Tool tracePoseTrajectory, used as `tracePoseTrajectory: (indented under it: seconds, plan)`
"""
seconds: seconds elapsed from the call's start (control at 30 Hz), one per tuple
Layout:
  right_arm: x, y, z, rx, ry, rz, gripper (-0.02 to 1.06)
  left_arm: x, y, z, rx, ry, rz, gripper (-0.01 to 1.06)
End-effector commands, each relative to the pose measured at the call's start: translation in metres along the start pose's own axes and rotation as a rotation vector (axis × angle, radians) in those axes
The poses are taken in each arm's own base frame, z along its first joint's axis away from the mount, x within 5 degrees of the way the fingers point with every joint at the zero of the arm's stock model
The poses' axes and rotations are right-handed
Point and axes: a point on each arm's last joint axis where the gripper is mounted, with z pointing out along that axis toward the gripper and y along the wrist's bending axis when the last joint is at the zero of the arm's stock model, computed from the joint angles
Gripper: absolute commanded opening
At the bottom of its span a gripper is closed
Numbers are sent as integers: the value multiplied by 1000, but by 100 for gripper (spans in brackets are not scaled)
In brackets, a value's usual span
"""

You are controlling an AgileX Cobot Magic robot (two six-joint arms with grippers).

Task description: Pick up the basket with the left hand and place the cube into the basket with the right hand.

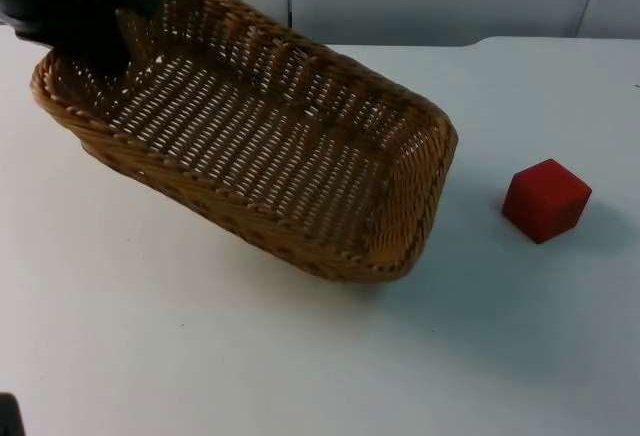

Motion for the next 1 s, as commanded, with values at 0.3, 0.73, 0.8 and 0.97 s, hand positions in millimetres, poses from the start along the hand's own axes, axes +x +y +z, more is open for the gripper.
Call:
tracePoseTrajectory:
  seconds: [0.3,0.73,0.8,0.97]
  plan:
    - [1,0,1,3,-4,-6,0,-4,17,-12,94,-72,-207,0]
    - [1,0,1,3,-4,-6,0,18,22,2,207,-108,-312,0]
    - [1,0,1,3,-4,-6,0,19,23,2,203,-105,-304,0]
    - [1,0,1,3,-4,-6,0,19,23,2,201,-106,-303,0]
